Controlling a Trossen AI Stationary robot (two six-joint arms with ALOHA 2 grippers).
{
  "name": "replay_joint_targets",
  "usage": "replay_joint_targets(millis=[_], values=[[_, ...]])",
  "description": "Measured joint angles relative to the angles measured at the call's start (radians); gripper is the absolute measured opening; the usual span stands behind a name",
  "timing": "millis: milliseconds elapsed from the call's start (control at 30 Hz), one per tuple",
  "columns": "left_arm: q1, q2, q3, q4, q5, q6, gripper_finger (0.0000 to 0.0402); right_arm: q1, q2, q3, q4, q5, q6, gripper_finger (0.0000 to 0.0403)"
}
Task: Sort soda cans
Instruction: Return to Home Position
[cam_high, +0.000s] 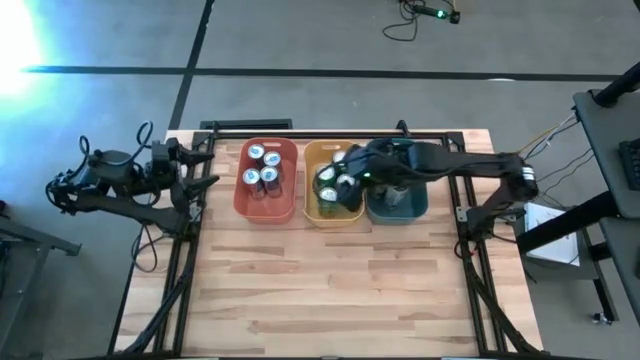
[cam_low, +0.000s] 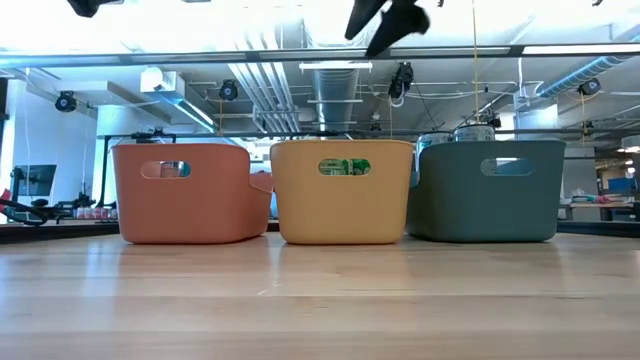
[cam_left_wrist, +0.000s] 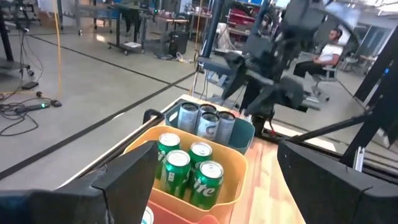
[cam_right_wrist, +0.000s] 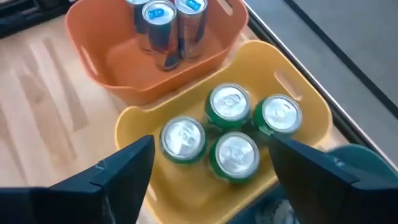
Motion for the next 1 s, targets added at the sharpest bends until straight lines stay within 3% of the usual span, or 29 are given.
replay_joint_targets(millis=[167, 333, 567, 833, 933, 1000], values=[[0.0, 0.011, 0.0, -0.002, -0.001, 0.012, 0.0316, 0.0, -0.081, -0.001, -0.029, -0.04, -0.069, 0.0267], [0.0, 0.016, 0.0, -0.016, -0.006, 0.122, 0.0316, 0.007, -0.14, -0.043, -0.01, -0.064, -0.22, 0.0174], [0.0, 0.025, -0.096, 0.125, 0.006, 0.131, 0.0316, 0.007, -0.333, -0.369, 0.224, -0.239, -0.32, 0.0022], [0.001, 0.019, -0.345, 0.37, -0.018, 0.148, 0.0316, 0.007, -0.713, -0.81, 0.612, -0.282, -0.248, 0.0009], [0.002, 0.017, -0.443, 0.484, -0.028, 0.146, 0.0316, 0.004, -0.864, -0.912, 0.618, -0.28, -0.271, 0.0009], [0.004, 0.016, -0.503, 0.593, -0.028, 0.129, 0.0316, 0.005, -0.95, -0.955, 0.532, -0.282, -0.289, 0.0009]])
